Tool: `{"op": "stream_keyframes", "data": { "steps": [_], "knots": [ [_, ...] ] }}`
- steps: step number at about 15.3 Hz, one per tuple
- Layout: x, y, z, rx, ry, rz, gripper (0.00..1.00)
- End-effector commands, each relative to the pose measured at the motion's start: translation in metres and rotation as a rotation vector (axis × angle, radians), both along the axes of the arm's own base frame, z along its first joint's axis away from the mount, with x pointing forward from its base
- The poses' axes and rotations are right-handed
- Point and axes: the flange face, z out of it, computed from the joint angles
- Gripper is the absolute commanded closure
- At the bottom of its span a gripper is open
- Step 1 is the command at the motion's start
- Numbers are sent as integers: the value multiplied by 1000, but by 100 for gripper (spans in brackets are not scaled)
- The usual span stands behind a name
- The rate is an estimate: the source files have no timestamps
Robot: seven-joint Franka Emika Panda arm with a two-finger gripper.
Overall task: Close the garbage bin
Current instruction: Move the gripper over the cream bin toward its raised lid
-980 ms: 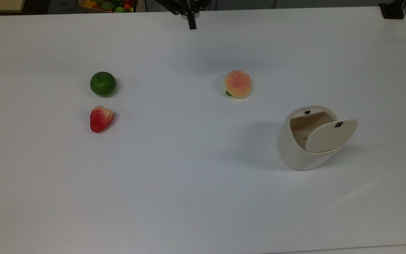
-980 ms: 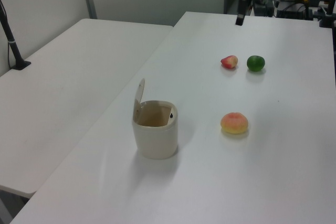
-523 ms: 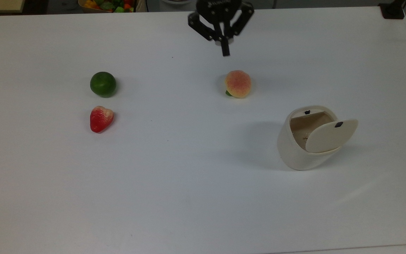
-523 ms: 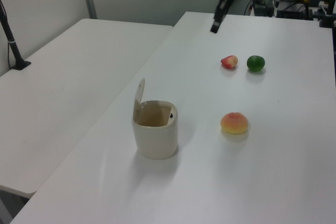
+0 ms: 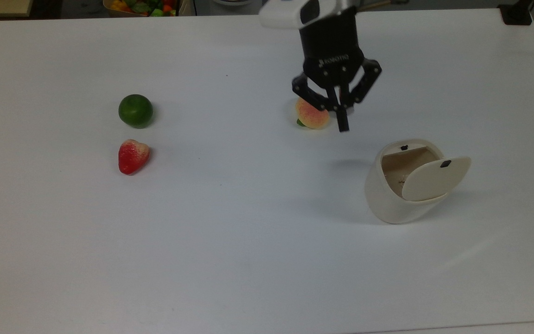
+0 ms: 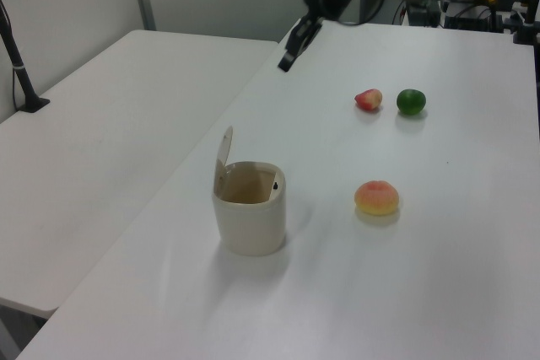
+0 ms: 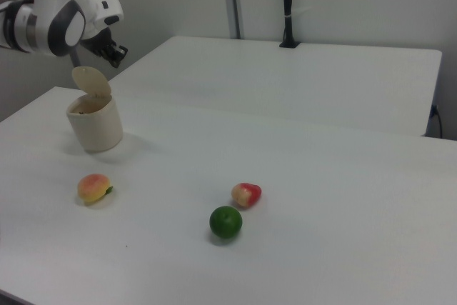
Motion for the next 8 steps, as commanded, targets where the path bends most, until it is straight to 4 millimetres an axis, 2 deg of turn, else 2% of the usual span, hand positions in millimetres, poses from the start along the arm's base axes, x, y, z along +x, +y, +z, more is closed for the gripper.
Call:
{"op": "stream_keyframes", "data": {
  "steps": [1, 5, 8],
  "knots": [
    [9, 40, -13, 53, -79, 10, 100],
    [8, 93, -41, 108, -196, 37, 100],
    [14, 111, -49, 129, -244, 50, 100]
  ]
}}
